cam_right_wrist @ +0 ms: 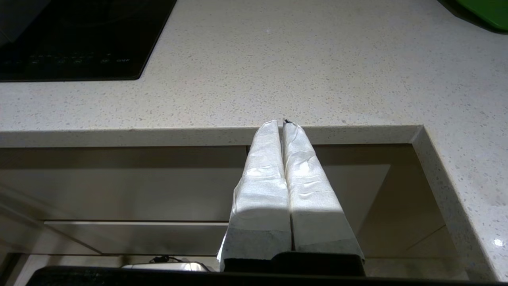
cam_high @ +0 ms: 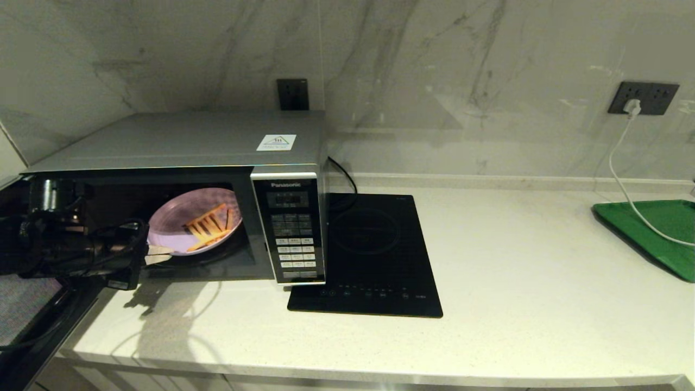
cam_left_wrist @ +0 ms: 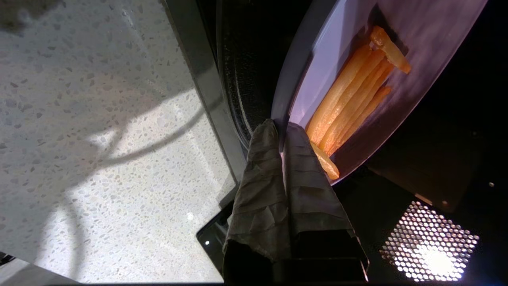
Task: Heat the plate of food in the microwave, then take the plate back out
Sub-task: Put the plate in the microwave oven
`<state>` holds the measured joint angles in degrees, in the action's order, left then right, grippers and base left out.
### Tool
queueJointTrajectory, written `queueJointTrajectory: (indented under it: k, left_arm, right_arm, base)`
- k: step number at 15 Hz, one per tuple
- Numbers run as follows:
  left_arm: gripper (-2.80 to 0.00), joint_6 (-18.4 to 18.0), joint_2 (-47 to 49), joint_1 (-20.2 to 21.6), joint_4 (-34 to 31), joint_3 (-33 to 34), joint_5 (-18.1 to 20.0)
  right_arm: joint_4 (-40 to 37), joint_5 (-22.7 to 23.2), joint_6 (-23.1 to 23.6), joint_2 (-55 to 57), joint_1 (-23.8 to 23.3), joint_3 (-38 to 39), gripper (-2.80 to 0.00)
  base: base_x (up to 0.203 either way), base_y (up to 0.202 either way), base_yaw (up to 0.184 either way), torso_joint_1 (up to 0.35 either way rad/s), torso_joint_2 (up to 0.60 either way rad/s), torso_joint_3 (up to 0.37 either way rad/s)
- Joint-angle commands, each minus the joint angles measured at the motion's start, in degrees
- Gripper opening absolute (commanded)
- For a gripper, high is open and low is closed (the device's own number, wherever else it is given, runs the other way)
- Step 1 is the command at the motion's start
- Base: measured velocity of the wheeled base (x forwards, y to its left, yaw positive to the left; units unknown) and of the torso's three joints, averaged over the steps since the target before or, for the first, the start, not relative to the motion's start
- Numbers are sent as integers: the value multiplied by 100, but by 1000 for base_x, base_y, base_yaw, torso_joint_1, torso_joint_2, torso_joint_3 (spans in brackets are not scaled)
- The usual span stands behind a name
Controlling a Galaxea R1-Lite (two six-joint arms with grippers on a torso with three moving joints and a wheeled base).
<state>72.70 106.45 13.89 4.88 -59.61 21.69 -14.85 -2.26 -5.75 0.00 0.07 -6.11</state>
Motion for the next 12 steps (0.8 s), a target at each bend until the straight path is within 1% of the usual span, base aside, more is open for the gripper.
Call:
queueJointTrajectory:
  k: [1,11,12]
  left_arm:
    - [-280,42,113,-9,5,-7,10]
    - [-280,51,177,-20,5,0,-7]
    - [0,42,180,-35,5,-10,-11]
  right_arm:
    - [-9,-3,-5,9,1,-4,-280]
    - [-9,-3,-5,9,1,-2,-280]
    - [-9,-3,-5,9,1,4,-280]
  base:
    - [0,0,0,0,0,0]
    - [0,0,0,0,0,0]
    - [0,0,0,0,0,0]
